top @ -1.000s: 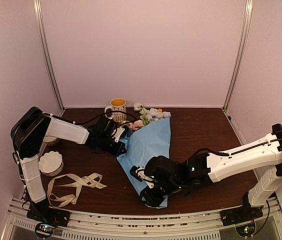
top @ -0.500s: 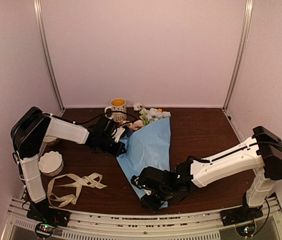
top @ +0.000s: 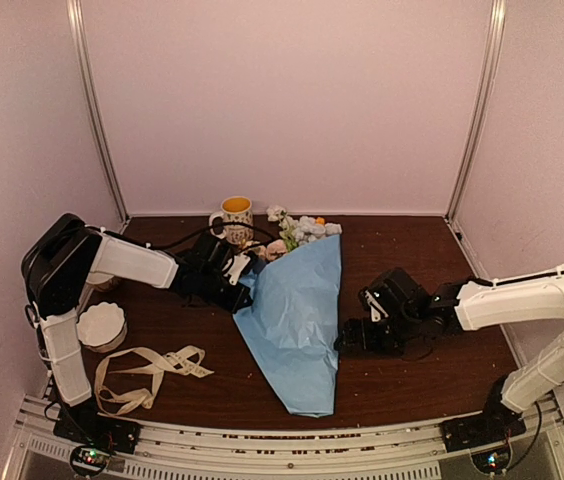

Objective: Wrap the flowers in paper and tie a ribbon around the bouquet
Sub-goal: Pick up the folded bouquet from the center of the board, then pick up the ribbon from the corner of the board, then place the right side of the ribbon at the corner of the board.

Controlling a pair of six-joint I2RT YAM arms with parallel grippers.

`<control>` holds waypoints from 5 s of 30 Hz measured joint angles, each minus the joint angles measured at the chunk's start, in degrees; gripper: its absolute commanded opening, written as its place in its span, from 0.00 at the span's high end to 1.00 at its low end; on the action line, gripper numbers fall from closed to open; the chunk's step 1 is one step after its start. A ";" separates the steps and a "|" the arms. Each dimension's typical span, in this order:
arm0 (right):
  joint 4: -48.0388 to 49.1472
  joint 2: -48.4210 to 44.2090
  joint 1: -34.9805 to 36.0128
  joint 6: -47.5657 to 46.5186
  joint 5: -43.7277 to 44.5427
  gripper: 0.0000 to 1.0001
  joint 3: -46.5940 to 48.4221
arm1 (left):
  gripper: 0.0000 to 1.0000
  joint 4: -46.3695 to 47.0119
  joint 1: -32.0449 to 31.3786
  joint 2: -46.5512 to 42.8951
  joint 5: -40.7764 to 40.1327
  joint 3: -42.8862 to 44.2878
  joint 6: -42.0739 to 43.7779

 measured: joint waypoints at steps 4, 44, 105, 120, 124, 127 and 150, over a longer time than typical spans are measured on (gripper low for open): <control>2.32 4.70 -3.37 0.26 -2.36 0.10 -0.31 | 1.00 0.24 0.00 0.00 0.02 -0.11 0.00; 34.80 21.20 -5.07 10.14 -20.65 1.00 2.10 | 0.28 -12.41 1.90 -4.46 -7.93 5.40 1.07; 25.27 18.69 -3.82 6.05 -17.11 1.00 3.43 | 1.00 -30.80 -8.17 -33.44 -25.11 -26.60 -36.39; 25.24 18.69 -3.82 6.03 -17.11 1.00 3.43 | 1.00 -35.10 -8.17 -38.58 -32.50 -21.57 -30.12; 25.22 18.69 -3.82 6.03 -17.11 1.00 3.43 | 1.00 -38.88 -8.15 -39.12 -37.92 -16.13 -26.56; 25.22 18.69 -3.82 6.03 -17.11 1.00 3.43 | 1.00 -42.16 -7.26 -40.85 -44.04 -8.02 -22.91; 24.50 18.69 -3.82 6.71 -17.73 1.00 4.24 | 1.00 -26.27 -19.63 -54.55 -17.49 14.58 10.36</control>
